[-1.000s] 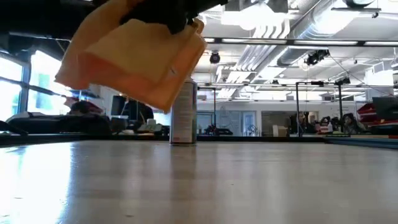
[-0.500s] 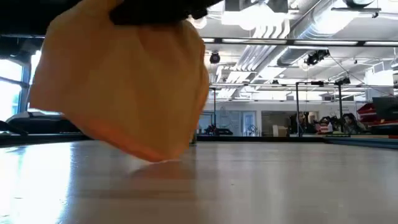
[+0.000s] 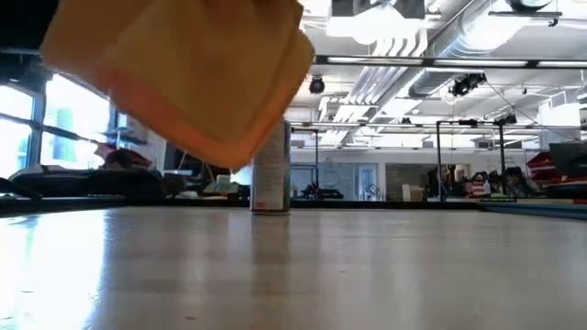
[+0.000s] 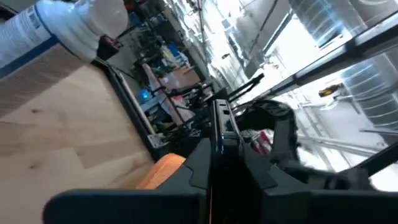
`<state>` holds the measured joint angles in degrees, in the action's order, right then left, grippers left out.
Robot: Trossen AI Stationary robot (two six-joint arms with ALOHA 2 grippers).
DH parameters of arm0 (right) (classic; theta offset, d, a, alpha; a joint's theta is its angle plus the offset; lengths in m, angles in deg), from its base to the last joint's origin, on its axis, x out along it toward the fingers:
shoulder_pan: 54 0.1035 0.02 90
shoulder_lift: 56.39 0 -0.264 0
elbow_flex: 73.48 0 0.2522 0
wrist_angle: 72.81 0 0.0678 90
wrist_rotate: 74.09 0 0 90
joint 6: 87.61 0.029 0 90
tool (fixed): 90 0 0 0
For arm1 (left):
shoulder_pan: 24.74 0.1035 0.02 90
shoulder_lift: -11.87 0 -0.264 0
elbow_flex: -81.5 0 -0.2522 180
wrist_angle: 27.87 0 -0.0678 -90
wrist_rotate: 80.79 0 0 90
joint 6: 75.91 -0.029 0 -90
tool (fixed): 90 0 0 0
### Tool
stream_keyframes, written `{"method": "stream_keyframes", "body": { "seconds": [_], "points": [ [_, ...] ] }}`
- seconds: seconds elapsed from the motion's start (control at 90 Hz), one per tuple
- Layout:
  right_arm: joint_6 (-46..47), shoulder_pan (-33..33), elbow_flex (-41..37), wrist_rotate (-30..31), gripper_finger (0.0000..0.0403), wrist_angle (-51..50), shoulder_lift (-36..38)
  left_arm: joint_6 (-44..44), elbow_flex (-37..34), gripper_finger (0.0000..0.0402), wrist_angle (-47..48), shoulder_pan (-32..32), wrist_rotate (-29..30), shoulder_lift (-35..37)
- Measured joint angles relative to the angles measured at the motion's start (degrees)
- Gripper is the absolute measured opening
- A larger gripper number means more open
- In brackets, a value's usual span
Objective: Apply microfiber cloth
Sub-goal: Wipe the front and back of the cellphone with the yellow microfiber cloth
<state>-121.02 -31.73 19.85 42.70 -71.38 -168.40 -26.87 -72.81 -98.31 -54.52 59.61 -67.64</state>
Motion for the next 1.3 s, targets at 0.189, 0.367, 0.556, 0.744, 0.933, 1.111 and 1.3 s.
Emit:
{"method": "stream_keyframes", "body": {
  "seconds": [0.189, 0.367, 0.556, 0.744, 0.933, 1.111, 1.3],
  "points": [
    [1.86, -4.32, -0.04, -5.12, 0.0, -1.89, -0.09, -0.2, 1.44, 0.0015, 1.11, -1.76, 0.33, -0.04],
    [0.18, -7.8, 0.08, -5.54, 0.0, 0.04, 0.03, -3.09, 3.92, 0.0015, 4.34, -2.82, 1.68, -0.15],
    [-2.24, -9.39, 0.13, 0.11, 0.0, 2.83, 0.06, -0.71, 3.6, 0.0015, 4.5, -3.1, 3.05, 0.02],
    [2.24, -9.01, 0.16, -5.12, 0.0, 1.52, 0.08, -1.04, 1.15, 0.0015, 2.33, -3.43, 1.62, 1.6],
    [13.5, -7.89, 0.11, -15.14, 0.0, -5.02, 0.06, -2.69, -0.7, 0.0015, 0.68, -3.44, 1.93, 4.16],
    [18.03, -5.65, -0.05, -18.73, 0.0, -8.85, -0.05, -4.69, -2.46, 0.0015, -0.3, -3.86, 3.01, 8.41],
    [14.27, -1.4, 0.42, -16.22, 0.0, -7.83, 0.99, -10.0, -2.49, 0.0015, -0.34, -4.19, 3.1, 11.51]
  ]
}}
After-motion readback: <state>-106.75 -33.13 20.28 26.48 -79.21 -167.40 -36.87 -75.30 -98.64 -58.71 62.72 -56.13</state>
